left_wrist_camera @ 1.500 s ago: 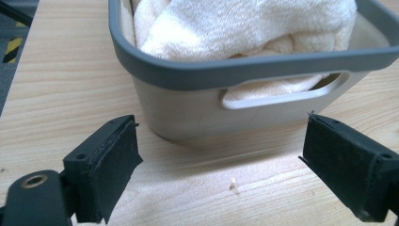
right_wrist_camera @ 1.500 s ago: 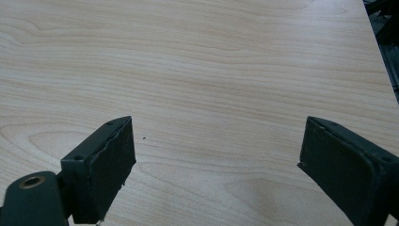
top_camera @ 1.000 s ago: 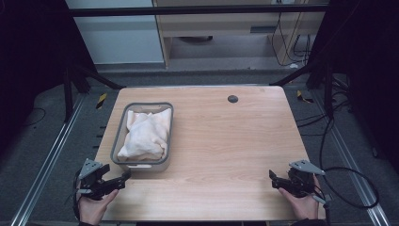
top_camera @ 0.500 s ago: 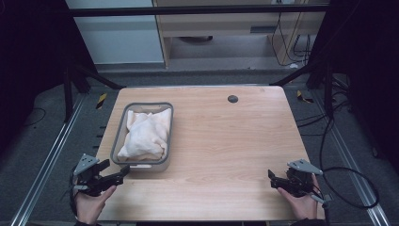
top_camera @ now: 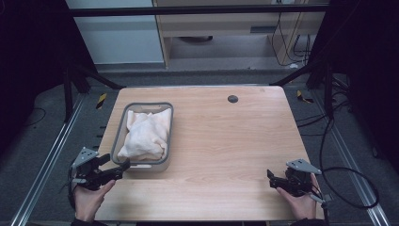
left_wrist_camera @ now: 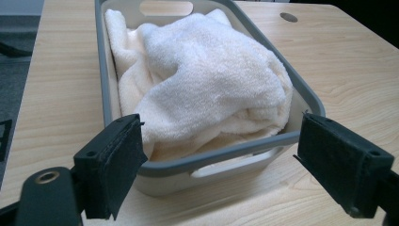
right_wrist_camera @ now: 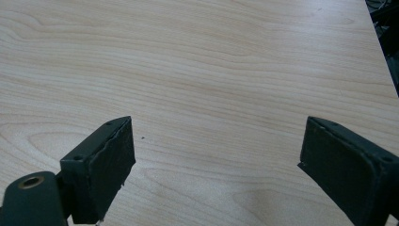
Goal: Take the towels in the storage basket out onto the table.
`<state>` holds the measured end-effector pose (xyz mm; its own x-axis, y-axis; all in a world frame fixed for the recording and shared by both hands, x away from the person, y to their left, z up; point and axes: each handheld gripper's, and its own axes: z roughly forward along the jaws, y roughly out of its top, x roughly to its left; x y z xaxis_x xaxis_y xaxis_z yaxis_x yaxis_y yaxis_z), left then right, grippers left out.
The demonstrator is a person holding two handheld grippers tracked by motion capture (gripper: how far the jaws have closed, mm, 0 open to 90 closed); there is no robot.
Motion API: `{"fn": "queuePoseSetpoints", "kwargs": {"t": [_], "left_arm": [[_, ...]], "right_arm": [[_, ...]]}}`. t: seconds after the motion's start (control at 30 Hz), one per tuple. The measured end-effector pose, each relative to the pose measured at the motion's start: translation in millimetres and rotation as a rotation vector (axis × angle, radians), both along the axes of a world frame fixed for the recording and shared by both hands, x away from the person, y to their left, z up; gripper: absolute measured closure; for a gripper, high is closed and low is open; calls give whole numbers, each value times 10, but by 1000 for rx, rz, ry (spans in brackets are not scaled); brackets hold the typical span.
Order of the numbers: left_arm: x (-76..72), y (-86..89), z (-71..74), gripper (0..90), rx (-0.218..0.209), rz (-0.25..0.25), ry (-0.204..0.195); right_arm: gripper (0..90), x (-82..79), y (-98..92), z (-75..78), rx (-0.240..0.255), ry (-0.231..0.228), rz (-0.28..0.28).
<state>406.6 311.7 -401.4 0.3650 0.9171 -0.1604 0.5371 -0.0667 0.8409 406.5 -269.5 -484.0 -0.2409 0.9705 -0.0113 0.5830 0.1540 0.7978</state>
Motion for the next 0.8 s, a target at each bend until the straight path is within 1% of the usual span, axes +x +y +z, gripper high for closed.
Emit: {"fn": "queuePoseSetpoints", "kwargs": {"t": [0.27,0.53,0.8], "left_arm": [[78,-58,84,143,10,-21,0],[157,-101,160,143,10,-31,-1],[239,-164,251,140,34,-43,6]], "right_arm": [[101,-3,-3,8,-1,-6,0],[100,-3,0,8,-5,-6,-1],[97,-1,-3,17,-5,-6,5]]}}
